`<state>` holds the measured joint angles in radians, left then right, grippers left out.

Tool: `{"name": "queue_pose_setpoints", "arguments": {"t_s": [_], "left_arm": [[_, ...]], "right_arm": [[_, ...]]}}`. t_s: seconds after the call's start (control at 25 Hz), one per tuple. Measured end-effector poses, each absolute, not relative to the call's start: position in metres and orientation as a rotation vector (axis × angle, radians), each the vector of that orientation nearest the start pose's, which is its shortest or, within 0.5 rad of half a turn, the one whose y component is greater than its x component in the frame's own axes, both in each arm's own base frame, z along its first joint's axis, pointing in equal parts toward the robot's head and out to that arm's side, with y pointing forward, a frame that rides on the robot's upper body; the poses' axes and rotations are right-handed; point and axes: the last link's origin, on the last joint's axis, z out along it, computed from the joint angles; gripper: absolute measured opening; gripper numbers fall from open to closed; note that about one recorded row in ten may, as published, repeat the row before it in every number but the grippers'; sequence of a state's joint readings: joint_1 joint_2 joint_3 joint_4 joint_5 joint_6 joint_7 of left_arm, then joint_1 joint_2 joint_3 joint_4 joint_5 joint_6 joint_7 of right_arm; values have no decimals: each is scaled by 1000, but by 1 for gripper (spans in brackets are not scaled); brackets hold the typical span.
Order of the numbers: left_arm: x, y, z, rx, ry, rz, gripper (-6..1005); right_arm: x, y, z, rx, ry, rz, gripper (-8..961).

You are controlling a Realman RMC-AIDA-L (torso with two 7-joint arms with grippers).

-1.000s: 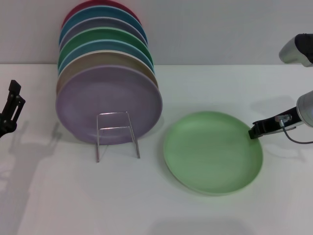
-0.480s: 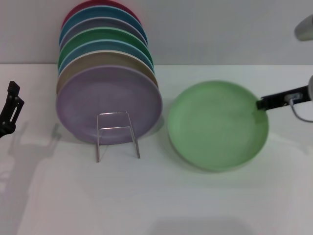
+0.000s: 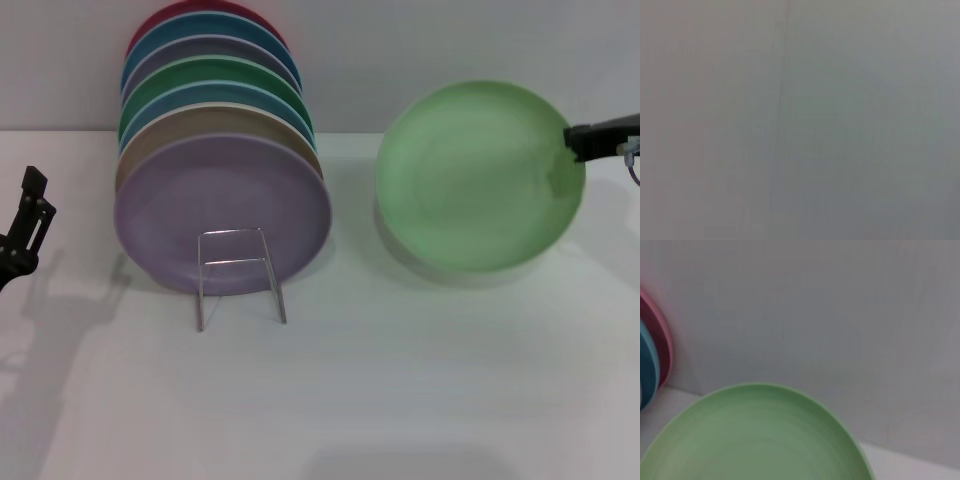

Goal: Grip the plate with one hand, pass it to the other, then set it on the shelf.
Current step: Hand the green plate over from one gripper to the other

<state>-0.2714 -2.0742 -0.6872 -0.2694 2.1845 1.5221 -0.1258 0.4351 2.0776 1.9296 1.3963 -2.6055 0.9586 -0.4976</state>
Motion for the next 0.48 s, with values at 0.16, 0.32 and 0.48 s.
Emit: {"name": "queue_pose_setpoints", "arguments": {"t_s": [0.16, 0.32, 0.48], "left_arm": [[-311, 271, -2, -1474, -390, -950, 751], [-310, 269, -1, -1467, -381, -959, 750], [-309, 265, 0, -1463, -364, -976, 748]], "right_arm": [[219, 409, 72, -1970, 812, 110, 11], [214, 411, 66, -1914, 686, 178, 11], [212, 410, 56, -1853, 578, 250, 13]]}}
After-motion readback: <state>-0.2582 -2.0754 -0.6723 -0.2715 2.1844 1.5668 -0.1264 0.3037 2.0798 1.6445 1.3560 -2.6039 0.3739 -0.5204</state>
